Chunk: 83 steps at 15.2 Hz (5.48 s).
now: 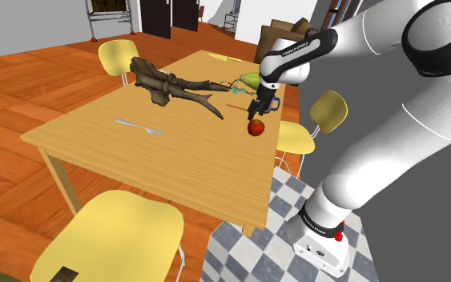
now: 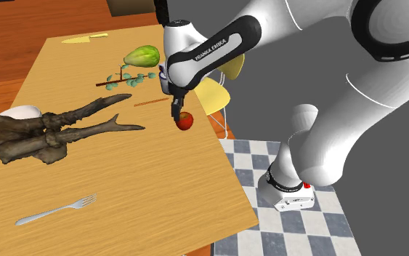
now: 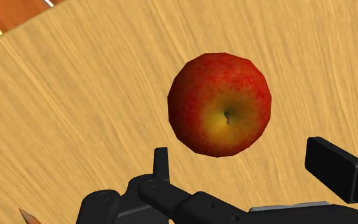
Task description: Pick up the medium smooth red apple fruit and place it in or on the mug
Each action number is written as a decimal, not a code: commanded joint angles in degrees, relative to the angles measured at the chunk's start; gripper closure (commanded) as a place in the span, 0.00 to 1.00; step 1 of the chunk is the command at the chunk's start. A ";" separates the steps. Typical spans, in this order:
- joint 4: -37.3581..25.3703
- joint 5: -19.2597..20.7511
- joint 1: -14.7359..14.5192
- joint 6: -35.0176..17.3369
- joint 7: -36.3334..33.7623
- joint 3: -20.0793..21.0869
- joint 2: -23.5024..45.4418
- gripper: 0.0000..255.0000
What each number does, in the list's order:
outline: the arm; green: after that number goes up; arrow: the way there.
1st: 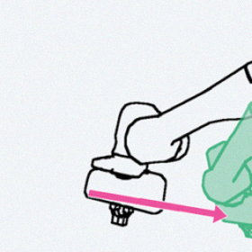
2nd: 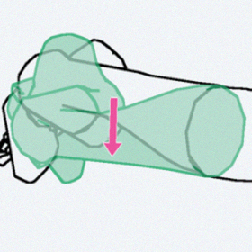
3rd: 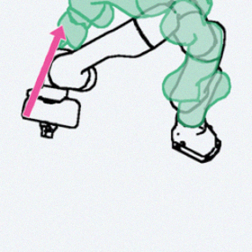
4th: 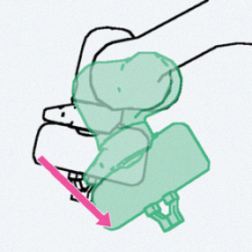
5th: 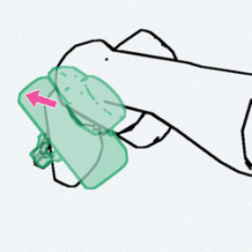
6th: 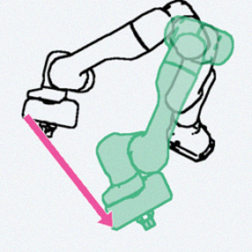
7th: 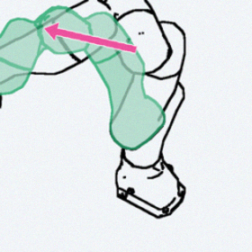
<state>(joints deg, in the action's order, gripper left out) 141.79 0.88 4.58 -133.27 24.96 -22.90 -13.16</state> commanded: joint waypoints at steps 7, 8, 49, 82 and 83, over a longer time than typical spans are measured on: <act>1.26 -2.67 -0.86 -5.88 2.15 -0.81 4.86 0.00; 1.26 -2.68 -0.86 -5.88 2.16 -0.81 4.87 0.00; -9.74 1.68 0.22 14.78 -2.45 1.74 -5.45 1.00; -75.05 -22.43 19.04 37.63 26.32 -8.52 44.69 1.00; -74.05 -22.41 18.81 36.79 26.46 -8.53 44.57 1.00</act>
<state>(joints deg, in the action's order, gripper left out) 67.03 -21.48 23.53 -95.74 51.30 -31.47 31.36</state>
